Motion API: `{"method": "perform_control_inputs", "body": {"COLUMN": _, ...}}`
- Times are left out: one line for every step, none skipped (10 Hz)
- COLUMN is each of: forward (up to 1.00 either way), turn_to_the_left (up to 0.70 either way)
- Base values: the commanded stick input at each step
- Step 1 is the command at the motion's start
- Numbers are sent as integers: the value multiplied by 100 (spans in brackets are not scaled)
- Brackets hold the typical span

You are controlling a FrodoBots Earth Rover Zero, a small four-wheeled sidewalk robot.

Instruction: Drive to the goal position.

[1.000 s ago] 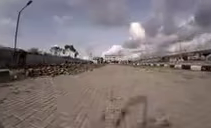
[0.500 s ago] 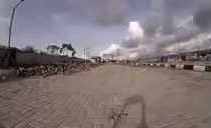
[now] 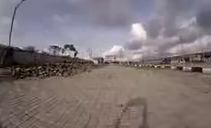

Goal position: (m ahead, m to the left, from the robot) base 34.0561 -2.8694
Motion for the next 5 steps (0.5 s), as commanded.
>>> {"method": "perform_control_inputs", "body": {"forward": 100, "turn_to_the_left": -16}}
{"method": "perform_control_inputs", "body": {"forward": 100, "turn_to_the_left": -27}}
{"method": "perform_control_inputs", "body": {"forward": 100, "turn_to_the_left": -27}}
{"method": "perform_control_inputs", "body": {"forward": 100, "turn_to_the_left": -20}}
{"method": "perform_control_inputs", "body": {"forward": 100, "turn_to_the_left": -5}}
